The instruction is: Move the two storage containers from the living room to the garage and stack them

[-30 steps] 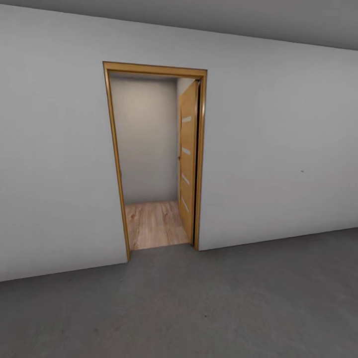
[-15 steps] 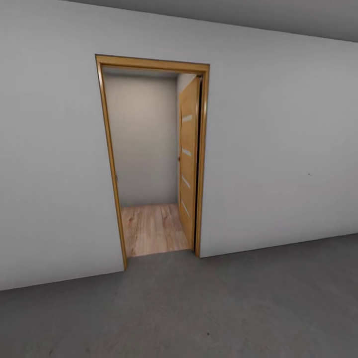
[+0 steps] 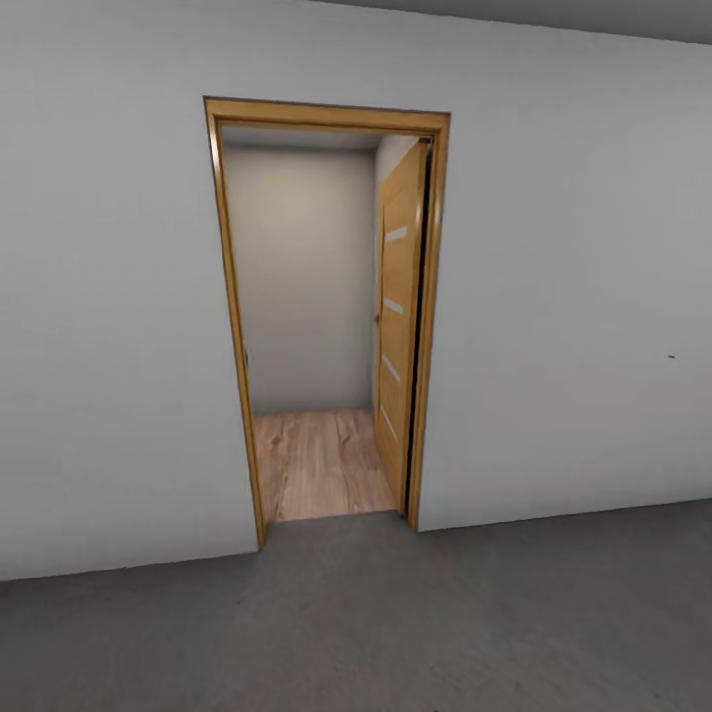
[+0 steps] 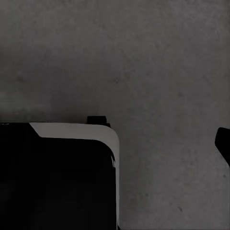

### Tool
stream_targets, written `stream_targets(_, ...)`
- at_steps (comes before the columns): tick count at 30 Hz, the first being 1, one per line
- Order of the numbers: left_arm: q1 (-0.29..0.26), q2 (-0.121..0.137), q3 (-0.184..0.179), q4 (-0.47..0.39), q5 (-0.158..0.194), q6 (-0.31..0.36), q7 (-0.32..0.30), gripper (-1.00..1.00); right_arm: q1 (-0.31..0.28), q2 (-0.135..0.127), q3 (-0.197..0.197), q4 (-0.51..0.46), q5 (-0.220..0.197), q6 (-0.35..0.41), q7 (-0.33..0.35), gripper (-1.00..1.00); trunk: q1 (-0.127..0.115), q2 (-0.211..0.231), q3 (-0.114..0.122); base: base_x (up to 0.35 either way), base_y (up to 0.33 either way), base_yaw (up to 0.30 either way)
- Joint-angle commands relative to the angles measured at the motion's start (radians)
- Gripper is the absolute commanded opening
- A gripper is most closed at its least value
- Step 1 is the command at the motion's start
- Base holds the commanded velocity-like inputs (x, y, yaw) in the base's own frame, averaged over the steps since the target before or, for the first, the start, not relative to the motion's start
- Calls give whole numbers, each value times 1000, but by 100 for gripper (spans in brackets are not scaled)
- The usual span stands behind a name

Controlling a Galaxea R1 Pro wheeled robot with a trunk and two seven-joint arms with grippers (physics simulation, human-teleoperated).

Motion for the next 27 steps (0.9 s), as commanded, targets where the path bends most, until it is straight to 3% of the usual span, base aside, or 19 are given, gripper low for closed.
stream_targets(1, -1, 0, -9, 2, 11, -3, -4, 100, -1, 0, 9, 3, -9, -6, 0, 100, 1, -1, -1, 323, 0, 264)
stream_targets(9, -1, 0, -10, 2, 11, -3, -4, 100, -1, -1, 9, 3, -8, -5, 0, 100, 1, -1, -1, 323, 0, 198)
stream_targets(27, -1, 0, -12, 2, 8, -2, -4, 100, -1, -1, 10, 3, -1, 2, 3, 100, 1, -1, -1, 323, -61, 8)
